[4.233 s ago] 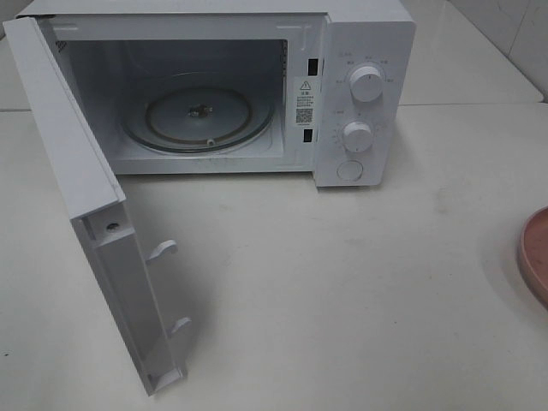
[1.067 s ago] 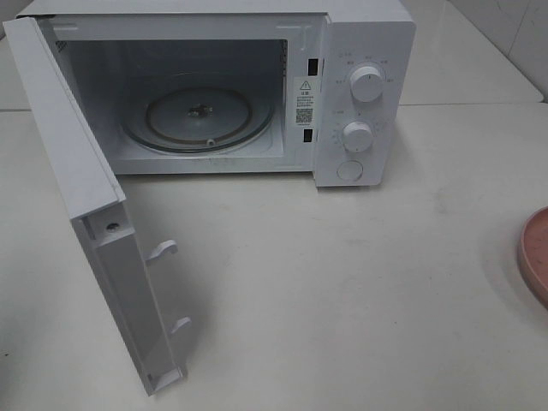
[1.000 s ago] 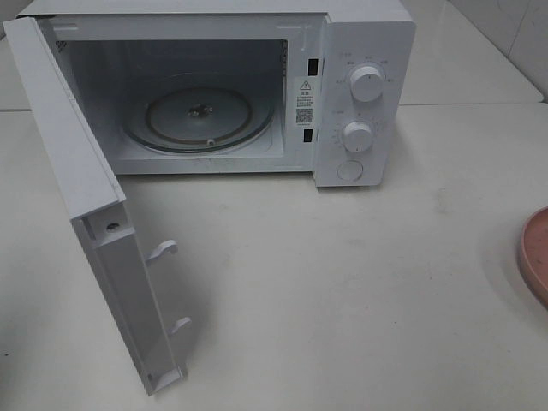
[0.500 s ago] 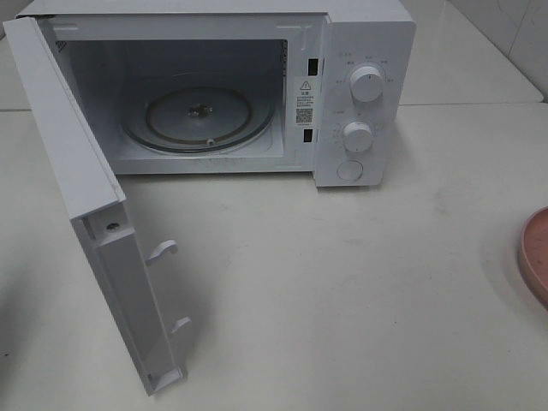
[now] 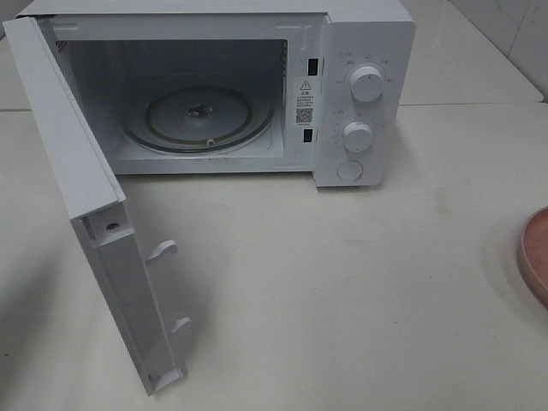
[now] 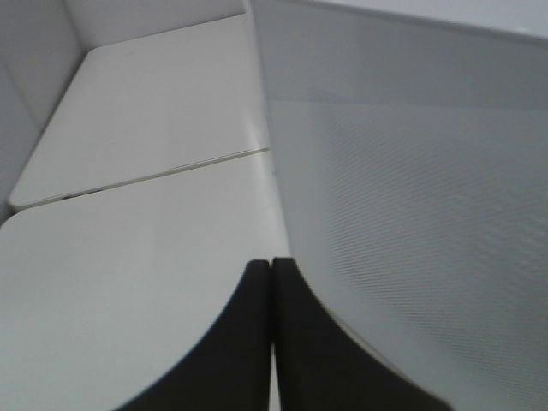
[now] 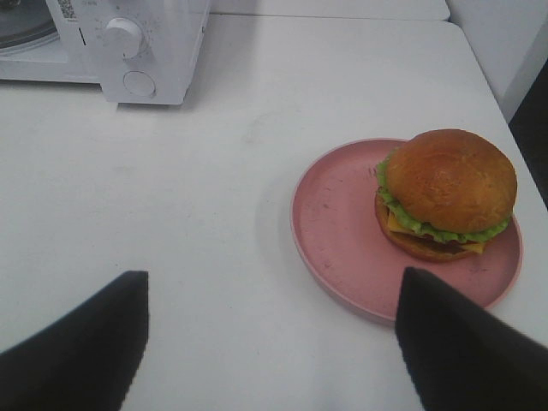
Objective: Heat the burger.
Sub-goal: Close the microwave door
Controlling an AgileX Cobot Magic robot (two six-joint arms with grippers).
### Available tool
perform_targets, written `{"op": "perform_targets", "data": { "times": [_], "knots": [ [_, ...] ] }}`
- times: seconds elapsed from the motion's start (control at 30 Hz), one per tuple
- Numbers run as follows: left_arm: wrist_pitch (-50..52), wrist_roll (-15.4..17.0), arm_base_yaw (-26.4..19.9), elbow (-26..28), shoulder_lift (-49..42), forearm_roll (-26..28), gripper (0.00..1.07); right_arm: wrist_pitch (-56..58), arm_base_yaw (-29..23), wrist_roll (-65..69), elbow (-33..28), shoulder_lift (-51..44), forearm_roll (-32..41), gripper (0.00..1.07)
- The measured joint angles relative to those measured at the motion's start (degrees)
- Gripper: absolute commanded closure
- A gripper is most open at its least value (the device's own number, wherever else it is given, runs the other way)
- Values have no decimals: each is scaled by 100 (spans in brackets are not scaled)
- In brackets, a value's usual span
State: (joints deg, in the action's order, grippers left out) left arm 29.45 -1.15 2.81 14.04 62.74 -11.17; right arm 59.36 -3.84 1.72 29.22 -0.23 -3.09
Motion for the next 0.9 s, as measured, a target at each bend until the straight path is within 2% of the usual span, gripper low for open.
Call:
{"op": "perform_targets", "data": {
  "times": [0.03,0.07,0.1,0.13,0.17,0.23,0.43,0.5,0.7,0.77,0.83,0.87,0.9],
  "knots": [
    [304,407,6,0,229,-590,107,0,0,0,0,0,0,31],
    [441,573,6,0,338,-894,107,0,0,0,0,0,0,31],
    [441,573,6,0,338,-894,107,0,0,0,0,0,0,31],
    [785,928,6,0,607,-1387,107,0,0,0,0,0,0,31],
    [785,928,6,0,607,-1387,107,0,0,0,0,0,0,31],
    [1249,1169,11,6,980,-1730,107,0,0,0,0,0,0,31],
    [2051,1306,57,6,1547,-1931,107,0,0,0,0,0,0,31],
    [2441,1306,178,11,1891,-2063,107,0,0,0,0,0,0,31],
    [2750,1324,493,86,2315,-2080,107,0,0,0,0,0,0,31],
    [2802,1324,665,189,2458,-2051,107,0,0,0,0,0,0,31],
    [2848,1312,957,372,2618,-1788,107,0,0,0,0,0,0,31],
    [2848,1312,957,372,2618,-1788,107,0,0,0,0,0,0,31],
    [2848,1243,1163,476,2699,-1501,107,0,0,0,0,0,0,31]
  ]
}}
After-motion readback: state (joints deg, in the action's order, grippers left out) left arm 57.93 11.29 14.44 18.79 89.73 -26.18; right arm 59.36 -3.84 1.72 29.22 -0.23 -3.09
